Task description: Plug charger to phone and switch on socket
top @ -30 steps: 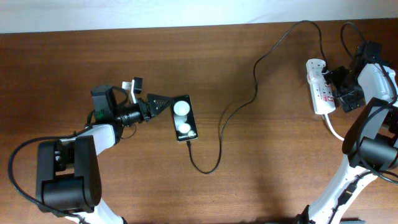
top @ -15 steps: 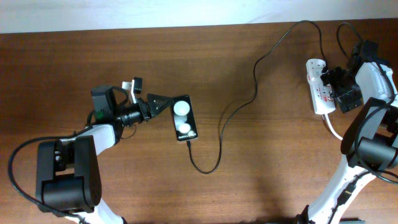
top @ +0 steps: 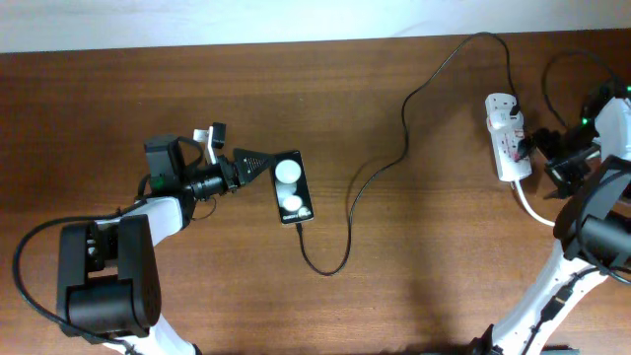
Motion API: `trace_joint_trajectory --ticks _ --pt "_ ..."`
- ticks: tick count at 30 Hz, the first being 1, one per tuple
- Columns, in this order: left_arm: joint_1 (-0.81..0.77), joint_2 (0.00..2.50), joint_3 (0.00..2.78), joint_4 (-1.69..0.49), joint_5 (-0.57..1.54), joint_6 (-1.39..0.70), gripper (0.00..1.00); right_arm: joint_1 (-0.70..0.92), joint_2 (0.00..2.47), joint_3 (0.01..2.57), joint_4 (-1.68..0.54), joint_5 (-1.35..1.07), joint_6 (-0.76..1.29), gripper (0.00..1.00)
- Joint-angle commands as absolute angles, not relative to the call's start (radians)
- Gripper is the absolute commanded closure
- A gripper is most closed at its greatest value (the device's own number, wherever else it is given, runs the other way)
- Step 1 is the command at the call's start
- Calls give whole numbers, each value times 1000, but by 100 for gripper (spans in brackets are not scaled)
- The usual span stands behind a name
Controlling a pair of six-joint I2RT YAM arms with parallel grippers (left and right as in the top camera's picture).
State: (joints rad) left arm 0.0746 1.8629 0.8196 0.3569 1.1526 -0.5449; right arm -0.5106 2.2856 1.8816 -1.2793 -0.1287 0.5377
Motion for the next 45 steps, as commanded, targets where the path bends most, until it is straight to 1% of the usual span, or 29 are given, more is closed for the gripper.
trace_joint_trajectory --ticks 1,3,5,6,42,43,45 --pt "77 1870 814 358 1163 -529 1 -451 2301 1938 -1282 -147 299 1" --pt "77 1870 814 358 1162 -529 1 -393 2301 1945 -1253 -115 258 1" --pt "77 1870 814 358 1162 -529 1 -357 2301 1945 -1226 32 258 1" --pt "77 1870 814 358 1162 -529 1 -348 2301 1945 -1224 66 258 1" --pt "77 1872 814 360 1163 -529 1 -347 2301 1945 -1222 65 258 1" --pt "77 1881 814 358 1159 -529 1 -347 2301 1945 -1222 65 258 1" --pt "77 1866 814 342 1079 -529 1 -347 2301 1945 -1222 65 258 1"
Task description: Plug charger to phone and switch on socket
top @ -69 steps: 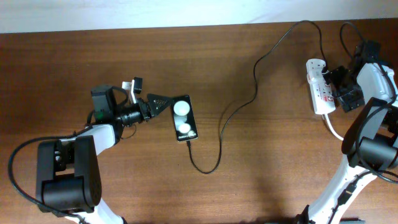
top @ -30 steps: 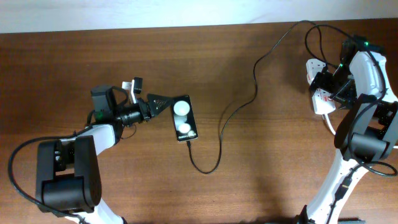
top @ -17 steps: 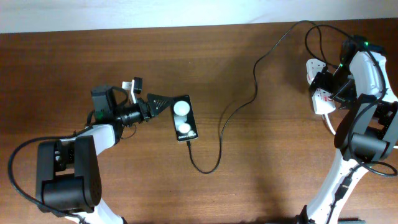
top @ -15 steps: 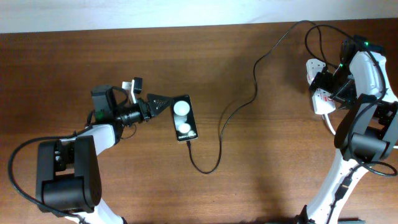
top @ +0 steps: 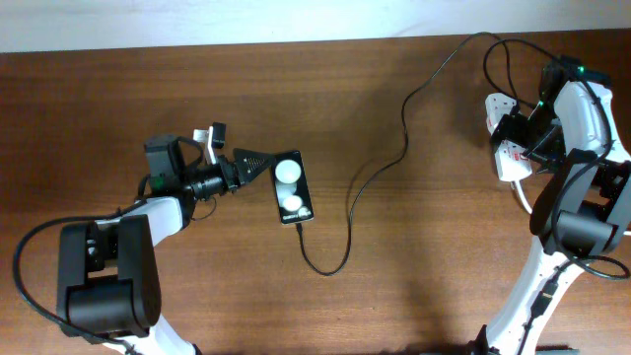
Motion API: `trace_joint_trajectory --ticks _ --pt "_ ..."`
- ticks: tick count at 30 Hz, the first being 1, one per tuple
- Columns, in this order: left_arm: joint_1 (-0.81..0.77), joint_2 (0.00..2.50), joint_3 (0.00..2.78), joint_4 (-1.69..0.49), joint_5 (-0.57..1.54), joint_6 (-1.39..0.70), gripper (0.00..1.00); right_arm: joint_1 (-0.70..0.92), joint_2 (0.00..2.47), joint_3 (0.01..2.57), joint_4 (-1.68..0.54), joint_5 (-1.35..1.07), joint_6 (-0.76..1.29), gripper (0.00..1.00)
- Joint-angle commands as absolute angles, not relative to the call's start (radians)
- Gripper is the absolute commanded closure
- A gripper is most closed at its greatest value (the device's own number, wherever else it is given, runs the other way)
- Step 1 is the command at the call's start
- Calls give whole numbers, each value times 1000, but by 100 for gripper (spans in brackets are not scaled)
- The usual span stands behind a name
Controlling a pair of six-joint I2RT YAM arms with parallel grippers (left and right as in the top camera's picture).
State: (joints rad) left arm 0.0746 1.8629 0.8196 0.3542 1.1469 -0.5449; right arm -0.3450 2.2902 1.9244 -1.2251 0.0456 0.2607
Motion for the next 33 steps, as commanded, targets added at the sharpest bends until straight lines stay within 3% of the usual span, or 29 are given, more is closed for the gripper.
trace_joint_trajectory --ticks 1,7,11,19,23,26,29,33 --pt "77 1843 814 338 1013 -529 1 -347 2301 1945 -1222 65 258 1" --pt "62 1578 814 222 672 -529 1 -347 2301 1945 -1222 65 258 1" --pt "60 1414 814 223 672 -529 1 -347 2301 1945 -1222 65 258 1" --pt "60 1355 814 222 630 -528 1 -347 2301 1945 -1222 65 258 1" --pt "49 1328 814 -47 379 -515 1 -347 2301 1945 -1222 65 258 1" --pt "12 1320 794 -148 212 -334 1 -347 2301 1945 -1222 65 258 1" --pt "-3 1292 728 -142 212 -187 1 -347 2301 1945 -1222 65 258 1" --pt "-4 1221 472 99 212 -125 1 -347 2301 1945 -1222 65 258 1"
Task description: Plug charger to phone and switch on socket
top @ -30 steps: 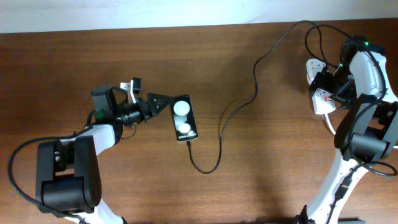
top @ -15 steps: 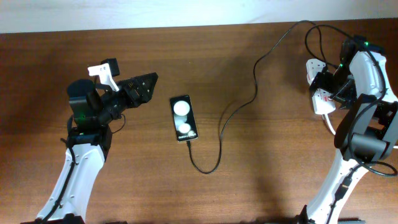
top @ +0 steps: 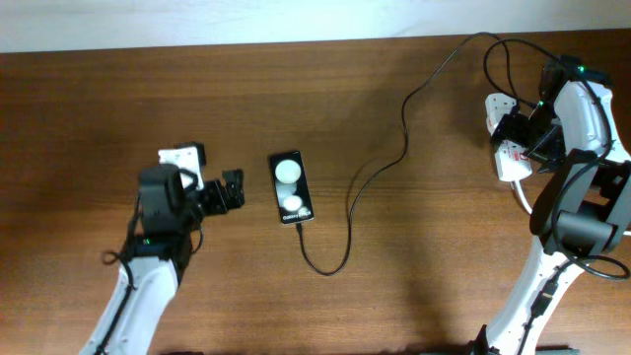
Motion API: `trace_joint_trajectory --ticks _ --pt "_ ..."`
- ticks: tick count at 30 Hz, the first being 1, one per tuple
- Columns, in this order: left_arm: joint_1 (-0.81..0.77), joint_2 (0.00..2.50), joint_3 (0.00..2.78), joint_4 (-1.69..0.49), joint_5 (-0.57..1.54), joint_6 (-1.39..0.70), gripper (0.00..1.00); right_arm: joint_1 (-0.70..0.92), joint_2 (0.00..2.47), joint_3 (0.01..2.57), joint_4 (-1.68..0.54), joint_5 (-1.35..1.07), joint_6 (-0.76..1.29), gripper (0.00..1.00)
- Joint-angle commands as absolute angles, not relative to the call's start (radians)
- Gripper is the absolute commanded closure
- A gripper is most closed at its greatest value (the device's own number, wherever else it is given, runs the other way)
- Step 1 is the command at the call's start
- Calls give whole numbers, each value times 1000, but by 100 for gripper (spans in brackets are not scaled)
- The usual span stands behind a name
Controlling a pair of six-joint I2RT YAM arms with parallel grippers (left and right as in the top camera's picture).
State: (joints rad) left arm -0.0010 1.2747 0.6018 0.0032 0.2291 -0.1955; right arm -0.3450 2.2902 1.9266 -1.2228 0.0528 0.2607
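The black phone [top: 291,187] lies flat at the table's middle left, with the black charger cable [top: 347,212] plugged into its near end. The cable loops toward me, then runs up and right to the white socket strip [top: 499,156] at the far right. My left gripper [top: 237,190] sits just left of the phone, a small gap between them; whether it is open or shut does not show from above. My right gripper [top: 511,133] rests on top of the strip's middle, its fingers looking closed together and covering the switch area.
The brown wooden table [top: 414,296] reaches a pale wall edge at the back. A white cord [top: 532,209] leaves the strip's near end toward the right arm's base. More black wire [top: 513,49] curls behind the strip.
My left arm has drawn back and left: its fingertips touched the phone's left edge, and now they sit clear of it. The right gripper stays on the strip, shifted only slightly.
At first my left gripper pressed against the phone's left edge, the cable was plugged in, and my right gripper hung right of the strip. Then the right gripper was on top of the strip. Now the left gripper is off the phone.
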Motion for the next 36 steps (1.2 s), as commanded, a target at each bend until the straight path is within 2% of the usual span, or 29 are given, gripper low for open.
trace_joint_trajectory --ticks 1,4,7,14,20,27,36 --pt "-4 1192 389 191 213 -125 1 -347 2301 1945 -1222 65 258 1" --pt "-4 1068 121 464 212 -125 1 -347 2301 1945 -1222 65 258 1" --pt "-4 951 13 506 182 -125 1 -347 2301 1945 -1222 65 258 1" --pt "-4 716 8 196 118 -118 1 -347 2301 1945 -1222 65 258 1" --pt "-9 413 8 -83 52 -117 1 -347 2301 1945 -1222 65 258 1" --pt "-12 4 8 -86 10 47 1 -347 2301 1945 -1222 65 258 1" --pt "-12 5 8 -84 3 96 1 -347 2301 1945 -1222 65 258 1"
